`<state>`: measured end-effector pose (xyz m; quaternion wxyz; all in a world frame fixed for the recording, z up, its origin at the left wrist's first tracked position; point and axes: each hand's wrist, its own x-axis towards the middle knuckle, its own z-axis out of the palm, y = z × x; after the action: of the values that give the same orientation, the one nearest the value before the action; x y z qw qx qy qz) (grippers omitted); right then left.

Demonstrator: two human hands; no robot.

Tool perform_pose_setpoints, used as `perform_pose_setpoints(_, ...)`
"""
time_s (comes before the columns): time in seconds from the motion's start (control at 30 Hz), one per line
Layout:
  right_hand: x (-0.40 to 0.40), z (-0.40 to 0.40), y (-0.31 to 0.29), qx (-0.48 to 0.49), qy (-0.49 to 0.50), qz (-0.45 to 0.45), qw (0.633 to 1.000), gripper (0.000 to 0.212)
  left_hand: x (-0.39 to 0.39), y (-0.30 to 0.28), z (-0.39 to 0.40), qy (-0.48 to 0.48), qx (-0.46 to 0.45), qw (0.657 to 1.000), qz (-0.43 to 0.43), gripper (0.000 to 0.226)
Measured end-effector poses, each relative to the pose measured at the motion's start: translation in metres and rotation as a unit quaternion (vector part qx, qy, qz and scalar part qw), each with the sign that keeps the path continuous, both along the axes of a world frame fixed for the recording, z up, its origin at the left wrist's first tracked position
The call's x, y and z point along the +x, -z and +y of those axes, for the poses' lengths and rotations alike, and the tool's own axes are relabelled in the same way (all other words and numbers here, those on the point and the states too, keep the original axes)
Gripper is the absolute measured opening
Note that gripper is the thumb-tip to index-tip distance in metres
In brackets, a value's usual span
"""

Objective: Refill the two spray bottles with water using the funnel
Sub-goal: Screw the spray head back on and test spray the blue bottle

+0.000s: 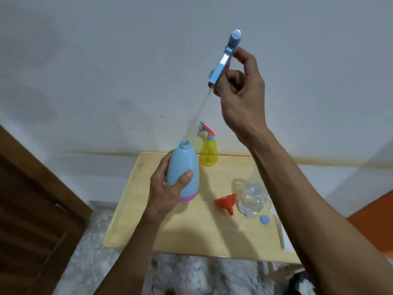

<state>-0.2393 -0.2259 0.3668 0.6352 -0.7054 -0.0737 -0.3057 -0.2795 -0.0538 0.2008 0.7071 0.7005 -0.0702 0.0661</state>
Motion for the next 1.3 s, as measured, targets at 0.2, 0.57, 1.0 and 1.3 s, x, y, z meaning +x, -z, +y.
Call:
perform_pose_setpoints(0.2,-0.010,0.008,-0.002,-0.036,-0.035,0.012,0.999,0.034,-0.011,-0.011,0.006,-0.002,0.015,1.000,-0.024,0.061)
perform_pose_setpoints(0.57,-0.009,0.043,0.041,-0.011,-0.241,0.116,0.963,0.035,0.004,-0.038,0.028,-0.006,0.020,0.999,-0.033,0.055)
perform_pose_setpoints(1.0,-0.002,0.057,0.042,-0.015,-0.235,0.130,0.963,0.038,0.021,-0.038,0.039,0.012,0.024,0.999,-0.026,0.059)
perform_pose_setpoints(1.3,0.005,0.063,0.059,0.037,-0.157,0.162,0.973,0.021,0.033,-0.041,0.038,0.015,0.024,0.999,-0.025,0.054)
